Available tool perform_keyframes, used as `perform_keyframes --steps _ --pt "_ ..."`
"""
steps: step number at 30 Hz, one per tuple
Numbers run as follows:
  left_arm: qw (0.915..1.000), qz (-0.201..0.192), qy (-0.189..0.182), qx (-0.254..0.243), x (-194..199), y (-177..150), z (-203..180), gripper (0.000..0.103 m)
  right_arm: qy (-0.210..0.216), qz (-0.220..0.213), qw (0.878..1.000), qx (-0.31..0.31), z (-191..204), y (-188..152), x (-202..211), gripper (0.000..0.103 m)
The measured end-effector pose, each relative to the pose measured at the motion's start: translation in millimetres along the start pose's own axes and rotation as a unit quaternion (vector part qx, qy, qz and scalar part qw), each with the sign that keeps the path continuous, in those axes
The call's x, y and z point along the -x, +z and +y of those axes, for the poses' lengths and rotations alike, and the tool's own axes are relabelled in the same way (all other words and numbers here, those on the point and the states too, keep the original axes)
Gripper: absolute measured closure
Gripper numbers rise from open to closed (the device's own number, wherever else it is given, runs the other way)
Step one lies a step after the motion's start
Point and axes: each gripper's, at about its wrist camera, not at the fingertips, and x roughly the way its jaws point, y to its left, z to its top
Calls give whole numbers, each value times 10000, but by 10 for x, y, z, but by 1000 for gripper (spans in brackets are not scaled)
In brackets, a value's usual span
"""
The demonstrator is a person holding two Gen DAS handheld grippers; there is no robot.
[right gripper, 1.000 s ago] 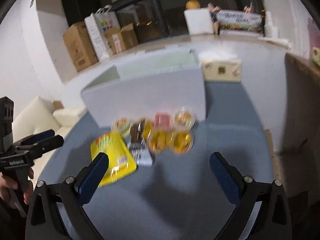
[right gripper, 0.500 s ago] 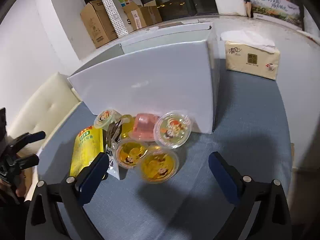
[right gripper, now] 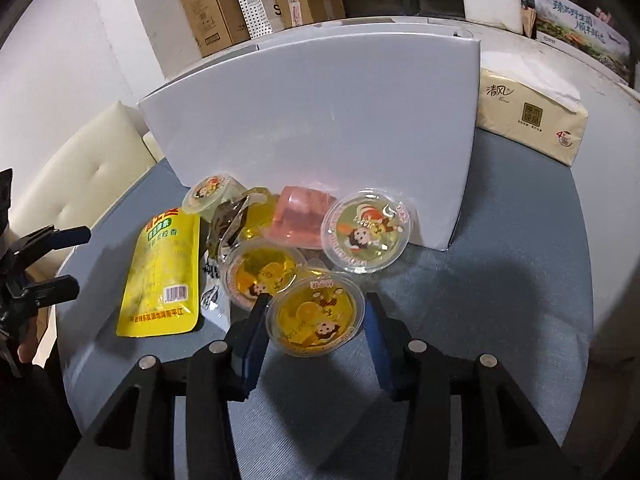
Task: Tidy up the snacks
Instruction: 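Grasp a round cartoon-lid jelly cup with the right tool while the left tool grasps the yellow pea pouch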
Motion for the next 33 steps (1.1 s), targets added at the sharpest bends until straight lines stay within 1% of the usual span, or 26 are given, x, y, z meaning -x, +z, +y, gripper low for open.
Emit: perform_keyframes --steps 3,4,5,6,8,9,11,12,13,14,16,19,21,22,23,24,25,26,27,29,30,32,33 --pt "9995 124 -175 248 -96 64 27 0 -110 -100 9999 -7 89 -64 95 54" --pt "9986 196 -208 436 -165 114 38 0 -194 -138 9997 -24 136 -95 141 54" --pt "9977 259 -144 603 -235 164 32 0 -274 -170 9995 -40 200 -141 195 54" --pt "9969 338 -10 709 -310 216 -2 0 -341 -221 9992 -68 253 -173 242 54" --pt "9956 393 89 846 -433 303 -59 0 -374 -318 9987 -109 387 -255 333 54" --pt "9944 425 219 941 -527 352 -111 0 -406 -379 9984 -141 434 -290 368 54" --pt "9915 516 590 1035 -663 405 -199 0 -291 -446 9983 -218 480 -366 414 54" --pt "9909 512 689 1036 -708 422 -236 0 -321 -438 9982 -238 522 -392 406 54" --pt "9894 493 893 1033 -758 436 -281 0 -374 -430 9980 -264 556 -417 398 54" --pt "9881 513 1006 1041 -797 447 -306 0 -403 -414 9979 -299 595 -446 394 54" --pt "9859 647 1126 1055 -904 461 -346 0 -398 -428 9976 -378 614 -474 436 54" --pt "9857 585 1320 866 -982 473 -430 0 -358 -535 9965 -527 652 -481 495 54" --pt "9861 544 1351 802 -998 473 -455 0 -323 -612 9959 -576 618 -509 590 54" --pt "9865 502 1338 796 -981 473 -456 5 -341 -644 9956 -588 616 -519 622 54" --pt "9868 451 1352 767 -955 464 -452 13 -337 -658 9954 -605 610 -521 641 54" --pt "9881 398 1297 719 -920 461 -439 19 -329 -682 9952 -621 616 -531 663 54" --pt "9888 396 1273 675 -889 422 -434 30 -334 -705 9949 -634 616 -534 678 54" --pt "9900 400 1193 642 -857 407 -413 38 -355 -731 9946 -642 618 -532 695 54" --pt "9915 430 1065 616 -820 394 -386 40 -351 -744 9944 -658 593 -509 691 54" --pt "9941 442 831 540 -744 353 -342 51 -315 -825 9938 -671 596 -495 722 54" --pt "9957 424 655 493 -703 316 -303 53 -321 -856 9936 -669 615 -487 737 54" --pt "9974 414 442 394 -618 231 -221 64 -357 -929 9929 -645 667 -465 772 54" --pt "9983 392 208 378 -562 203 -189 66 -359 -959 9927 -637 688 -456 788 54"
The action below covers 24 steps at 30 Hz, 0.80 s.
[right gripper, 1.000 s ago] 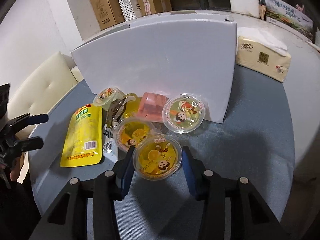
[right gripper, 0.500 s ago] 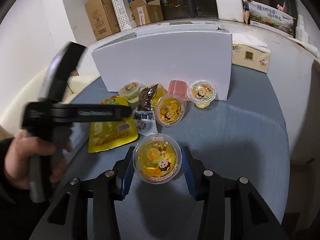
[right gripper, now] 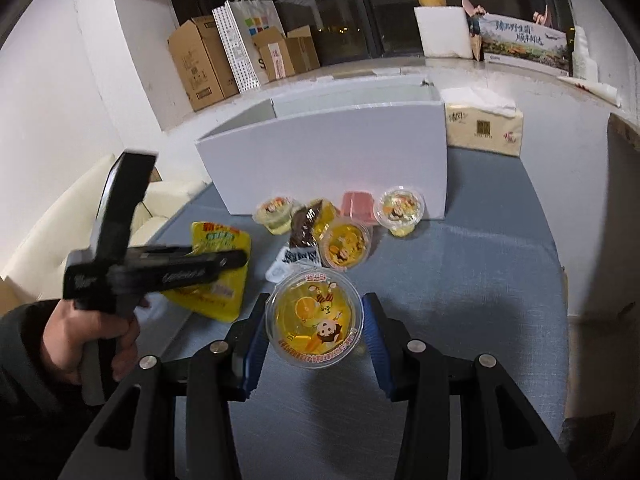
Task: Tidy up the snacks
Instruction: 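Grasp a round cartoon-lid jelly cup with the right tool while the left tool grasps the yellow pea pouch, then carry the jelly cup and yellow pouch over the box and open both tools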
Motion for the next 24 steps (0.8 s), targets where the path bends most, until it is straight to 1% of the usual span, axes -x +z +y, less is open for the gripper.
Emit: perform_keyframes --steps 2,3,7,9,10,12,13,15,18,20,22,24 --pt "9998 -57 -160 -95 112 -78 67 68 7 -70 10000 3 42 35 31 54" --pt "9994 -132 -294 -155 193 -123 104 68 1 -109 9999 18 73 49 51 54" --pt "9970 -394 -578 -315 457 -229 204 69 11 -261 9996 94 203 159 105 54" --pt "9955 -566 -689 -333 622 -176 219 69 -39 -372 9992 163 277 219 144 54" --pt "9948 -641 -709 -354 690 -119 292 69 -24 -422 9990 161 301 256 156 54" --pt "9926 -894 -712 -413 858 -23 273 69 10 -569 9983 145 364 373 175 54" --pt "9914 -990 -732 -449 913 57 265 69 53 -586 9982 136 385 439 164 54" --pt "9891 -1170 -757 -481 994 275 230 69 -22 -725 9971 247 443 655 132 55" --pt "9858 -1433 -738 -478 1041 701 178 69 -54 -878 9956 337 468 1007 46 55" --pt "9849 -1486 -761 -462 993 977 157 69 -102 -910 9953 318 427 1277 -52 55" --pt "9850 -1503 -693 -489 926 1229 131 69 -211 -892 9955 245 339 1523 -193 55" --pt "9851 -1477 -688 -544 784 1467 118 69 -345 -852 9957 115 205 1696 -337 55"
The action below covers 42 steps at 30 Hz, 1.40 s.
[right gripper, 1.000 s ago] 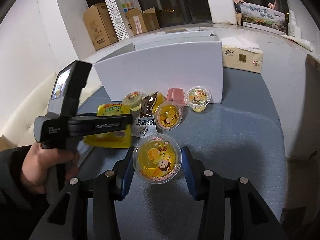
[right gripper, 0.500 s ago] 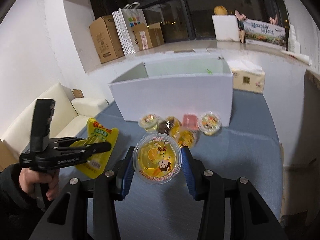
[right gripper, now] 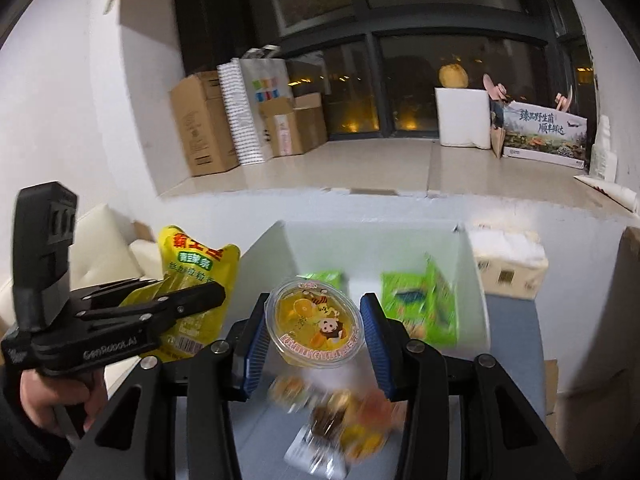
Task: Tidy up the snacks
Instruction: 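Carry the jelly cup and yellow pouch over the box and open both tools, then move both tools back toward the remaining jelly cups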
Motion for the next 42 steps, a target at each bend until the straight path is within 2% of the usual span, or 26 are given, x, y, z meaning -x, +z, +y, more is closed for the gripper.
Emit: perform_keyframes --steps 5,7,8,9,10,11,13,19,24,28,32,35,38,42 --pt "9995 285 126 93 -479 220 78 69 -346 282 9983 -368 -360 129 -405 55" --pt "9992 316 235 78 -577 214 107 64 -398 417 9971 -502 -450 117 -489 55" --pt "9988 358 349 12 -615 208 107 58 -407 483 9960 -624 -506 102 -521 53" --pt "9986 359 398 -14 -629 195 113 50 -405 493 9954 -721 -541 93 -523 39" --pt "9984 362 433 -1 -645 193 133 27 -387 409 9948 -849 -579 84 -491 25" --pt "9984 403 392 45 -654 195 155 9 -378 288 9946 -921 -597 74 -447 7" --pt "9991 305 271 101 -588 196 170 0 -424 25 9940 -1010 -643 70 -321 6" --pt "9990 378 250 1 -460 191 92 0 -489 -134 9942 -944 -652 100 -37 0" --pt "9991 326 258 -123 -249 57 11 0 -661 -157 9953 -684 -550 -53 224 0" --pt "9990 369 191 -148 38 -252 -31 0 -788 -78 9945 -684 -505 -426 434 0" --pt "9991 322 -123 235 357 -642 22 0 -834 249 9903 -1082 -563 -947 528 0" --pt "9992 306 -63 259 529 -948 -5 0 -959 520 9871 -1172 -568 -1252 460 0" --pt "9991 361 40 221 597 -1171 -24 0 -981 728 9865 -1086 -558 -1382 325 0" --pt "9976 576 -41 375 569 -1373 6 0 -953 810 9885 -846 -548 -1353 155 0"
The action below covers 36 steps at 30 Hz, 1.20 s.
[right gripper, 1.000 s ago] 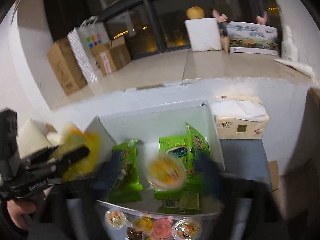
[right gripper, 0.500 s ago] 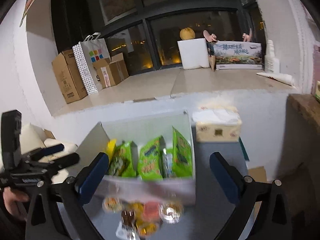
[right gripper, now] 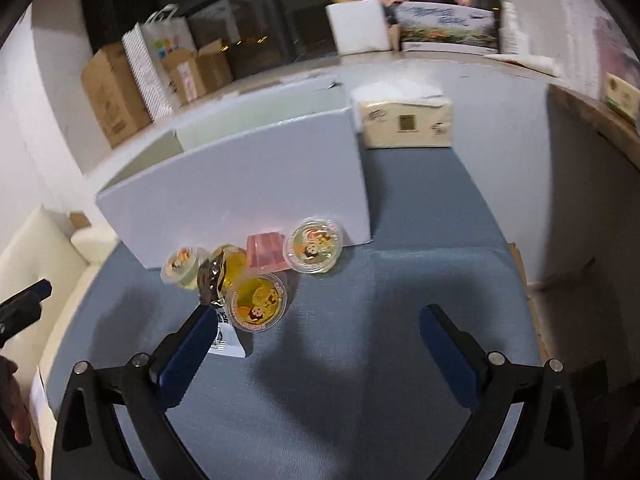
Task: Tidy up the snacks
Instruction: 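Move both tools back toward the remaining jelly cups, then grasp a square yellow jelly cup with the right tool while the left tool grasps a round jelly cup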
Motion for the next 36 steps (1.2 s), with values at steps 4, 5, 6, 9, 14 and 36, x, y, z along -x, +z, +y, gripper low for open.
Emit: perform_keyframes --steps 4,5,6,9,14,36 --pt "9998 172 20 97 -99 -101 29 0 -148 24 9997 166 19 158 -199 0" --pt "9998 182 11 120 -113 -112 25 0 -145 72 9998 103 6 202 -264 1" --pt "9998 190 -14 106 -119 -117 22 0 -109 102 9999 28 -5 240 -325 1" --pt "9998 207 -27 74 -122 -139 -2 0 -52 181 9995 -263 -62 339 -521 2" --pt "9997 211 -69 64 -118 -135 -15 0 -360 344 9977 -453 -101 368 -717 21" --pt "9983 437 222 328 -987 249 -41 0 73 -226 9997 -106 102 -35 141 69"
